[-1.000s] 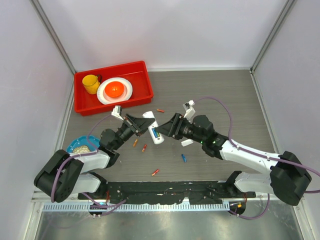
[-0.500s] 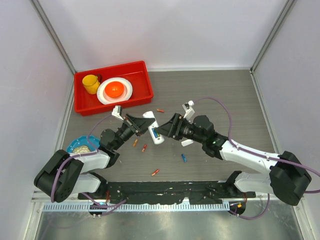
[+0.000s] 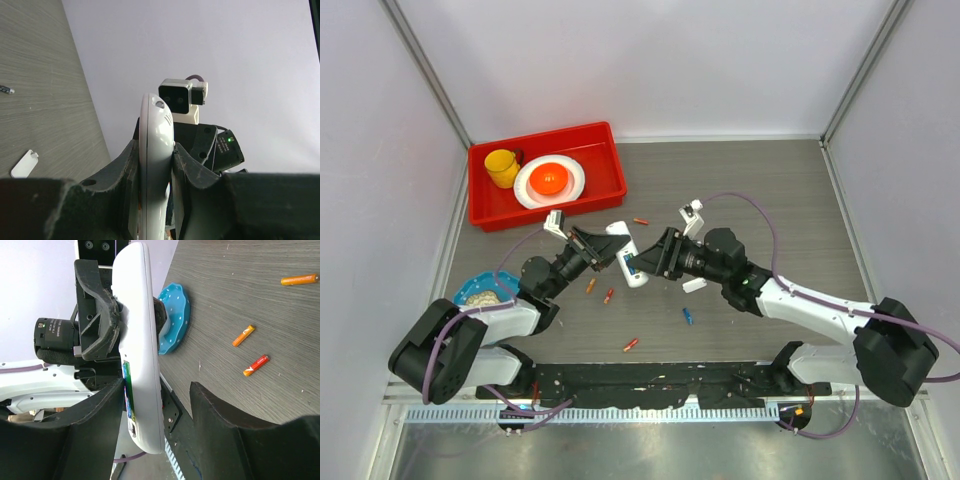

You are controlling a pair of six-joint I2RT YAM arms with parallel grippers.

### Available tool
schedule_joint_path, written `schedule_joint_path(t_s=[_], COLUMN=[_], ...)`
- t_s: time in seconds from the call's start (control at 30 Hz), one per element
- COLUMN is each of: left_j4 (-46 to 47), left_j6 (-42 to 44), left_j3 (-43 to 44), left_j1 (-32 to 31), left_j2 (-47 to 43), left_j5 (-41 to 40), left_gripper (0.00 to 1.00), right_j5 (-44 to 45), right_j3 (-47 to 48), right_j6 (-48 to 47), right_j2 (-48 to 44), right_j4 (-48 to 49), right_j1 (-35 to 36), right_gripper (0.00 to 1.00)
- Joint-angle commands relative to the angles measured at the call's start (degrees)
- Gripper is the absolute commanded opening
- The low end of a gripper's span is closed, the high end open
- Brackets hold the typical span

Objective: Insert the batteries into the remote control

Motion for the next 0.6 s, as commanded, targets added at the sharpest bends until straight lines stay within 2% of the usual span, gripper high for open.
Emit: schedule_joint_path(t_s=[0.0, 0.17, 0.27, 0.33, 0.37, 0.47, 0.57], left_j4=[15.9, 15.9, 15.9, 15.9, 15.9, 15.9, 15.9], left_j6=[-1.2, -1.5, -1.4, -1.2, -1.1, -0.7, -0.4], left_j3=[2.8, 3.0, 2.9, 2.7, 2.6, 1.9, 1.3], left_j1=[0.1, 0.1, 0.1, 0.1, 0.1, 0.1, 0.1], left_j2=[-0.5, -1.1, -1.1, -1.1, -1.1, -0.3, 0.4], left_j5=[0.7, 0.7, 0.7, 0.7, 0.7, 0.7, 0.7], left_gripper=[0.0, 0.0, 0.0, 0.0, 0.0, 0.0, 0.0], right_j5=[-0.9, 0.0, 0.0, -0.2, -0.4, 0.0, 0.2], right_j3=[2.2, 2.4, 2.5, 2.1, 2.0, 2.0, 2.1], right_j6=[-2.0, -2.0, -2.0, -1.6, -1.3, -0.7, -0.2], right_j2=[1.9, 2.8, 3.2, 2.8, 2.4, 0.5, -1.6], right_j4=[-2.5, -3.6, -3.8, -2.7, -2.1, -1.1, -0.5], right_j1=[-0.2, -0.2, -0.2, -0.3, -0.3, -0.4, -0.9], right_gripper=[0.57, 0.45, 0.44, 0.47, 0.54, 0.64, 0.65])
